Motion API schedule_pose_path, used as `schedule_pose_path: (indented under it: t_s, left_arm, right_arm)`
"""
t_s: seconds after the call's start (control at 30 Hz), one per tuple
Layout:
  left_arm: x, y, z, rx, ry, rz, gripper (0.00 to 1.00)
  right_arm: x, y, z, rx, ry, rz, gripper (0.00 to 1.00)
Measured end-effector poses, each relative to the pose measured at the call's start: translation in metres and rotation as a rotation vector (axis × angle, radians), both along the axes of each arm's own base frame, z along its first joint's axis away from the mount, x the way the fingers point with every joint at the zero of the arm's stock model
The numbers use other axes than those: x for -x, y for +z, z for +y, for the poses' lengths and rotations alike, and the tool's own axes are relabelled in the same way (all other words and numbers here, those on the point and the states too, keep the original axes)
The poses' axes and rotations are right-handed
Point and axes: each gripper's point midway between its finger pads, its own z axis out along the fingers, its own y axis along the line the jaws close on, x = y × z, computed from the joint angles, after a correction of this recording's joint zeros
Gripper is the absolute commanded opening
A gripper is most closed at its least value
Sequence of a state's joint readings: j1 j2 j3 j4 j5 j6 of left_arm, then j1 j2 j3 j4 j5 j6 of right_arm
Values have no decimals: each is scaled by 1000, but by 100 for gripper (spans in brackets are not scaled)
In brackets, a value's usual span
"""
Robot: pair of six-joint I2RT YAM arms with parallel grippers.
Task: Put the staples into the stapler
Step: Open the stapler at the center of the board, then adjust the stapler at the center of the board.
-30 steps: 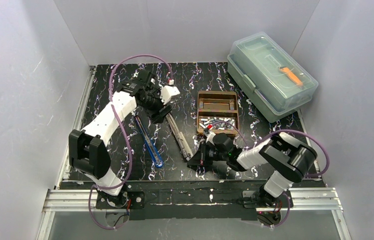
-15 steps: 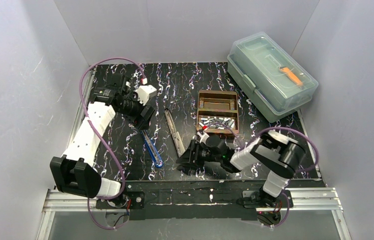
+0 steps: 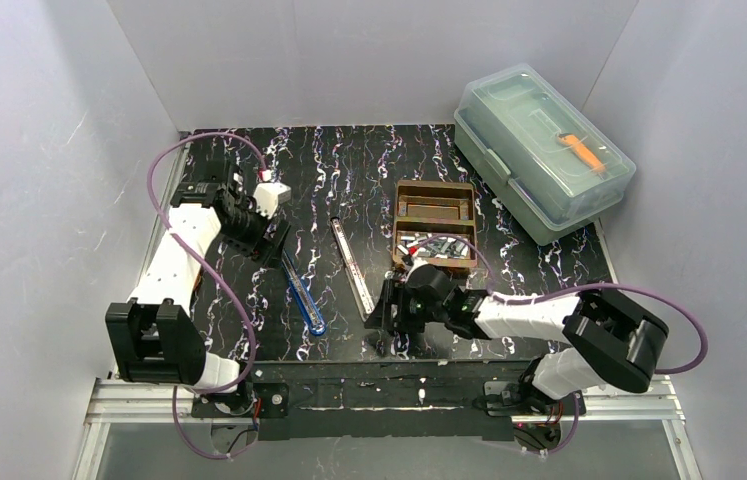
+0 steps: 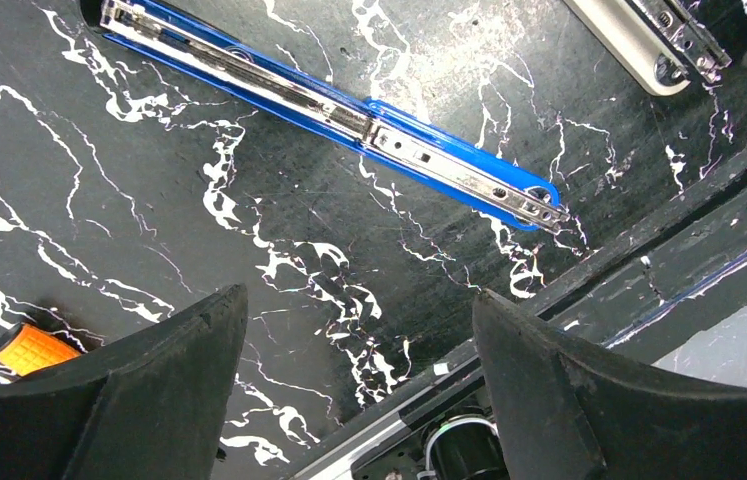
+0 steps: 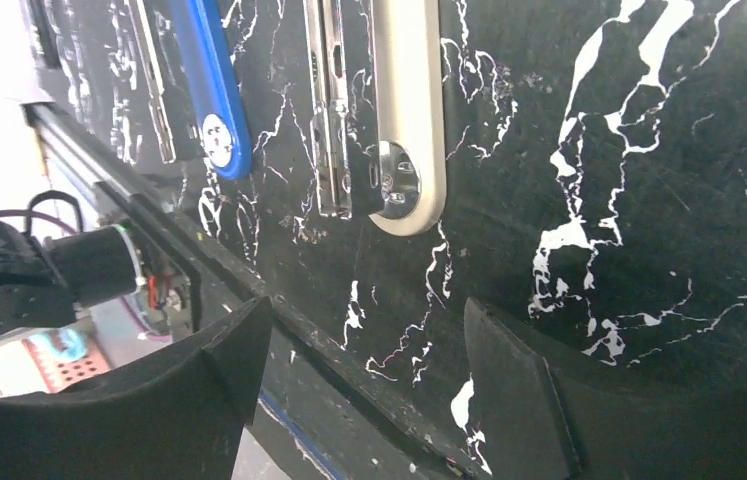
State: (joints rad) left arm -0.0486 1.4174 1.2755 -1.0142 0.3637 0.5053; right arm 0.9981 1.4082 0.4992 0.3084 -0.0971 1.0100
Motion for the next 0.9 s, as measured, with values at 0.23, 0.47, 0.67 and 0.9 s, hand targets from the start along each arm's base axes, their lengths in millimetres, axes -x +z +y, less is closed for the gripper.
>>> schedule_pose_path:
  t_s: [0.23,0.47,0.67,0.9]
  left_arm:
    - [10,-24,4,-3,7,43,79]
    - [-10,-3,35,67,214,8,83]
    - [-34,35,60,118,361,-72,87]
    - [-34,50,65,144,432,-69,88]
  right_arm:
    - [-29,48,34,104,43,-165,78]
    - [-51,75,102,205,130,-351,80]
    - [-62,21,131,382,212,-392,78]
    - [-70,2,156,436,241,-425,77]
